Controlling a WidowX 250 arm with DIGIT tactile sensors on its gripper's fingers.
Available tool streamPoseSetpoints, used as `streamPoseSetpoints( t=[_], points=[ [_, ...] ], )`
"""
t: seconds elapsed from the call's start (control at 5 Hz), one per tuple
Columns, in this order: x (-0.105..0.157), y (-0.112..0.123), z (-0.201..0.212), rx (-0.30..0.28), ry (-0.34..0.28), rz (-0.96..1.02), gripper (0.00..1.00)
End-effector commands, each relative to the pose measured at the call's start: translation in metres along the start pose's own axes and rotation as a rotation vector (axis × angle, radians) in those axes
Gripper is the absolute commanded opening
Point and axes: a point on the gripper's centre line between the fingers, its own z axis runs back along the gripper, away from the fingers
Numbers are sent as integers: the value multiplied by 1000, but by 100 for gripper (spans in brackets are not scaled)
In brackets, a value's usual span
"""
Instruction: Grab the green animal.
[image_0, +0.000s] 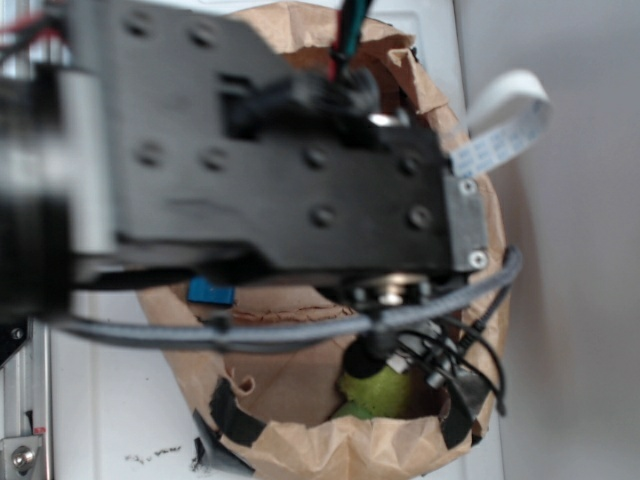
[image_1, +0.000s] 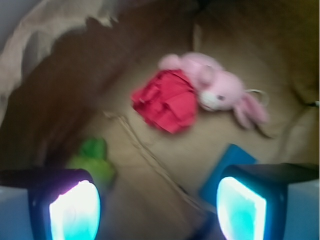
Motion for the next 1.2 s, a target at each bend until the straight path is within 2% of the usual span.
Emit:
streamPoseSetpoints(
  t=[0.0, 0.4, 0.6, 0.8, 1.0],
  points=[
    [12, -2, 3, -39, -33, 47, 100],
    [12, -2, 3, -39, -33, 47, 100],
    [0, 2, -22, -85, -79, 53, 100],
    [-10, 1, -38, -96, -107, 49, 100],
    [-22, -6, -48, -142, -92, 82, 100]
  ],
)
